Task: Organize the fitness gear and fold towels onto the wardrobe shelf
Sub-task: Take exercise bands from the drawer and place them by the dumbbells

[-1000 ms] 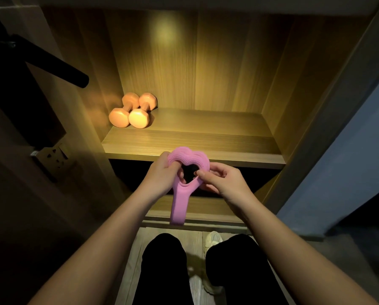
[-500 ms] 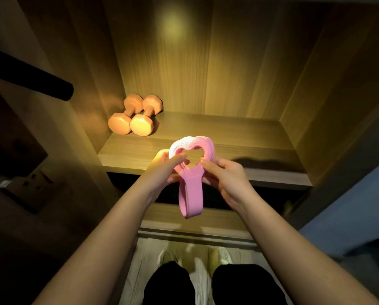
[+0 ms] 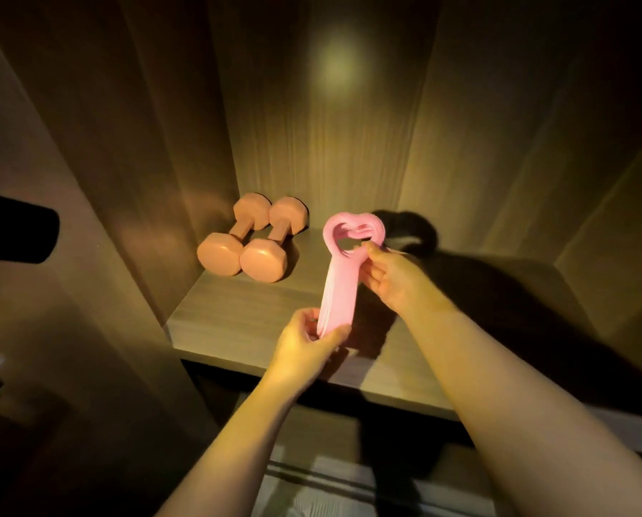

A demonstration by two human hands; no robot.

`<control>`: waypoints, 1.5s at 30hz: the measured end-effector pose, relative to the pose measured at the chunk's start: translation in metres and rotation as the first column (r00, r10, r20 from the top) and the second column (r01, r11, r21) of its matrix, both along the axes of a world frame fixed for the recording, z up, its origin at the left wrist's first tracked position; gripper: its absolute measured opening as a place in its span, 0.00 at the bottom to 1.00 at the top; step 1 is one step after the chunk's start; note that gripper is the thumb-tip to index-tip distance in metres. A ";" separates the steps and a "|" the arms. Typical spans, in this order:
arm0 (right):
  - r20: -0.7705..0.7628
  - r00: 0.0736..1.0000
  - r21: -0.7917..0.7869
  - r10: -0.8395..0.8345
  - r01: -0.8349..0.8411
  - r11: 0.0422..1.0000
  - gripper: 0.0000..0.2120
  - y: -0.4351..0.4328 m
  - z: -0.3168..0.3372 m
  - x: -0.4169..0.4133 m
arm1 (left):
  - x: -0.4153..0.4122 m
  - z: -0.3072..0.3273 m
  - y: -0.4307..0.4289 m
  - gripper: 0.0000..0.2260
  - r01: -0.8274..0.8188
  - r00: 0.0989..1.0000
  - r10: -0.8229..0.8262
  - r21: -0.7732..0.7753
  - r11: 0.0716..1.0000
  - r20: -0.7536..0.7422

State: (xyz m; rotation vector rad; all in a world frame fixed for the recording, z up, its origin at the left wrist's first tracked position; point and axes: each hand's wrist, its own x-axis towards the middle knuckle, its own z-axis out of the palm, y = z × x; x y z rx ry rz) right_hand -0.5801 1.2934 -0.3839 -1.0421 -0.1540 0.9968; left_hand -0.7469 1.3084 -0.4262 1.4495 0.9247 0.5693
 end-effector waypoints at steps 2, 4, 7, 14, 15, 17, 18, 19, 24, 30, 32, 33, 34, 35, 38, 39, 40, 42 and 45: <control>0.006 1.000 -0.046 0.010 -0.009 0.999 0.05 0.024 -0.007 0.007 | 0.005 -0.002 0.016 0.10 -0.040 0.999 0.041 -0.059 0.997 0.022; 0.015 1.000 -0.099 0.021 -0.020 0.995 0.12 0.047 -0.016 0.012 | 0.008 -0.004 0.035 0.08 -0.074 0.996 0.082 -0.156 0.985 0.045; 0.029 0.999 -0.179 0.022 -0.017 0.984 0.17 0.074 -0.029 0.017 | 0.012 -0.008 0.060 0.07 -0.112 0.989 0.135 -0.300 0.947 0.059; 0.039 0.998 -0.231 -0.041 0.049 0.972 0.14 0.122 -0.052 0.030 | 0.036 -0.010 0.096 0.05 -0.199 0.972 0.231 -0.373 0.906 0.045; 0.040 0.998 -0.261 -0.040 0.049 0.964 0.14 0.126 -0.054 0.033 | 0.040 -0.010 0.100 0.06 -0.214 0.971 0.236 -0.337 0.917 0.025; 0.054 0.998 -0.325 -0.019 0.035 0.945 0.16 0.133 -0.056 0.037 | 0.044 -0.013 0.106 0.10 -0.241 0.970 0.238 -0.222 0.945 -0.038; 0.071 0.997 -0.356 -0.002 0.028 0.934 0.16 0.135 -0.055 0.039 | 0.044 -0.015 0.107 0.11 -0.247 0.968 0.236 -0.147 0.958 -0.086; 0.091 0.996 -0.385 0.012 0.024 0.923 0.16 0.137 -0.054 0.040 | 0.043 -0.016 0.106 0.13 -0.246 0.962 0.237 -0.055 0.968 -0.139; 0.183 0.981 -0.469 0.058 0.036 0.883 0.16 0.138 -0.049 0.040 | 0.028 -0.022 0.096 0.19 -0.150 0.895 0.329 0.491 0.858 -0.301; 0.390 0.908 -0.611 0.153 0.131 0.781 0.11 0.144 -0.049 0.054 | 0.034 -0.024 0.095 0.15 -0.059 0.860 0.407 0.732 0.679 -0.308; 0.466 0.869 -0.625 0.165 0.191 0.757 0.14 0.144 -0.053 0.055 | 0.034 -0.028 0.096 0.13 -0.071 0.867 0.415 0.756 0.650 -0.275; 0.480 0.863 -0.619 0.159 0.205 0.758 0.15 0.144 -0.055 0.054 | 0.033 -0.030 0.096 0.13 -0.067 0.871 0.412 0.766 0.640 -0.268; 0.487 0.861 -0.607 0.146 0.215 0.765 0.16 0.143 -0.057 0.053 | 0.033 -0.033 0.097 0.13 -0.054 0.874 0.406 0.778 0.626 -0.267; 0.495 0.859 -0.593 0.131 0.223 0.774 0.17 0.143 -0.058 0.052 | 0.032 -0.035 0.097 0.13 -0.033 0.879 0.397 0.796 0.605 -0.265; 0.528 0.842 -0.548 0.115 0.234 0.803 0.16 0.143 -0.061 0.054 | 0.031 -0.041 0.100 0.14 -0.024 0.904 0.377 0.859 0.512 -0.199; 0.530 0.839 -0.546 0.122 0.227 0.806 0.16 0.143 -0.061 0.055 | 0.030 -0.042 0.100 0.15 -0.022 0.901 0.385 0.867 0.498 -0.198; 0.533 0.835 -0.552 0.137 0.220 0.805 0.15 0.142 -0.060 0.056 | 0.028 -0.043 0.101 0.16 -0.014 0.892 0.401 0.871 0.491 -0.211; 0.552 0.816 -0.570 0.174 0.216 0.793 0.13 0.142 -0.061 0.059 | 0.026 -0.045 0.102 0.18 0.045 0.854 0.428 0.862 0.505 -0.296; 0.616 0.755 -0.601 0.227 0.263 0.755 0.13 0.143 -0.061 0.063 | 0.025 -0.046 0.101 0.19 0.107 0.819 0.425 0.830 0.547 -0.386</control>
